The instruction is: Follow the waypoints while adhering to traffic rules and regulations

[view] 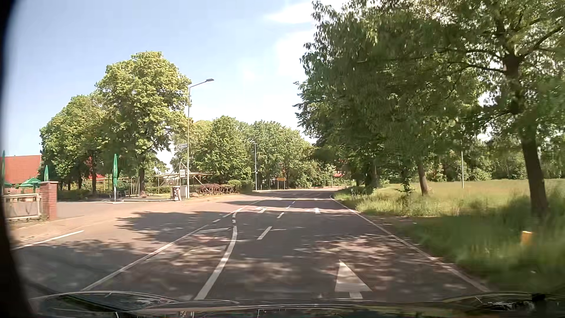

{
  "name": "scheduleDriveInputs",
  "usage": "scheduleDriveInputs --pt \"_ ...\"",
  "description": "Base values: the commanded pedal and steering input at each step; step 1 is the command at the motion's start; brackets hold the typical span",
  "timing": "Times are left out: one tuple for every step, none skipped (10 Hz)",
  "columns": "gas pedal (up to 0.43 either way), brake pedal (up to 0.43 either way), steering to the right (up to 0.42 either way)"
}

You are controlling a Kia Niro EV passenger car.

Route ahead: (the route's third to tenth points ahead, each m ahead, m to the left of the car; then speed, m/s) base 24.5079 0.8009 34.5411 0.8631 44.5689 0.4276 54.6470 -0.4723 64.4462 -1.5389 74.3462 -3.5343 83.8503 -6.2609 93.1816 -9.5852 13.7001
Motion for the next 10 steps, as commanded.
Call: scheduleDriveInputs --pt "0.13 0.0 0.007" --pt "0.118 0.0 0.007" --pt "0.118 0.0 0.007" --pt "0.118 0.0 0.006" --pt "0.118 0.0 0.007" --pt "0.118 0.0 0.006" --pt "0.118 0.0 0.006" --pt "0.118 0.0 0.006" --pt "0.118 0.0 0.006" --pt "0.118 0.0 0.006"
